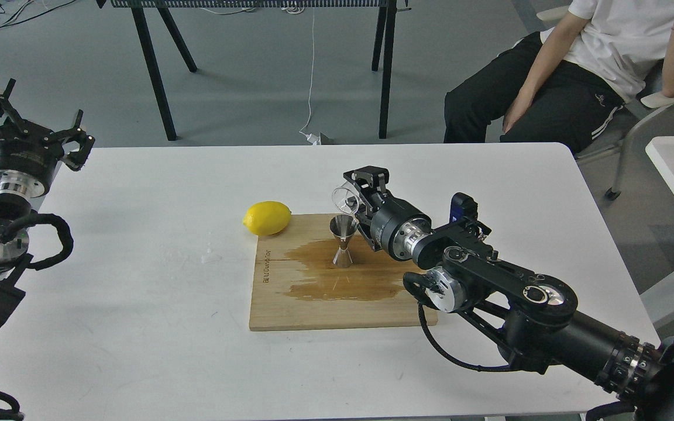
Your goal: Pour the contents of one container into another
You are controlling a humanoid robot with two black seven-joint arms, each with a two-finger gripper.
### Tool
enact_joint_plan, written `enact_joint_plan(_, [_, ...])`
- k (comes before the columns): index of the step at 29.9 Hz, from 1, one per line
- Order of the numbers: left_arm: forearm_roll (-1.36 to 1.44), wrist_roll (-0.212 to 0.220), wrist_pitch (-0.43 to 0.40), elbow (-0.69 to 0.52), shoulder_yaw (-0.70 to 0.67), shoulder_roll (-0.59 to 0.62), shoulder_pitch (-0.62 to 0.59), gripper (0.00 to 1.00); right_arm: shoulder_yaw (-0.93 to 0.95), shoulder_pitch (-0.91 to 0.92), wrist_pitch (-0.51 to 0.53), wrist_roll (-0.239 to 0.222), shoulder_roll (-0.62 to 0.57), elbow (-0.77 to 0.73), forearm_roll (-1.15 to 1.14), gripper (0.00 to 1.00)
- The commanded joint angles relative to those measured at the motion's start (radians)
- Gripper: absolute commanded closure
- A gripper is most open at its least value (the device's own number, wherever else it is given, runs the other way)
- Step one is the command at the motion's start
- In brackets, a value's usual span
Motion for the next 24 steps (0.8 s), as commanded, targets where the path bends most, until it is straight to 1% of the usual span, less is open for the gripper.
enact_joint_plan(1, [0.0, 0.001, 0.0, 0.0, 0.0, 0.004, -0.003, 0.0, -0.002, 0.006, -0.002, 0.0, 0.001, -0.001, -0.024, 0.62])
enact_joint_plan(7, [0.0, 0.001, 0.0, 0.0, 0.0, 0.006, -0.003, 0.0, -0.057, 0.012, -0.03, 0.0, 0.001, 0.0, -0.079, 0.62])
enact_joint_plan(15, [0.0, 0.001, 0.0, 0.0, 0.0, 0.006, -0.003, 0.0, -0.069, 0.015, -0.03, 0.0, 0.001, -0.003, -0.151, 0.62])
enact_joint_plan(24, [0.0, 0.001, 0.0, 0.0, 0.0, 0.004, -0.001, 0.0, -0.123, 0.058, -0.03, 0.005, -0.005, -0.018, -0.159, 0.62])
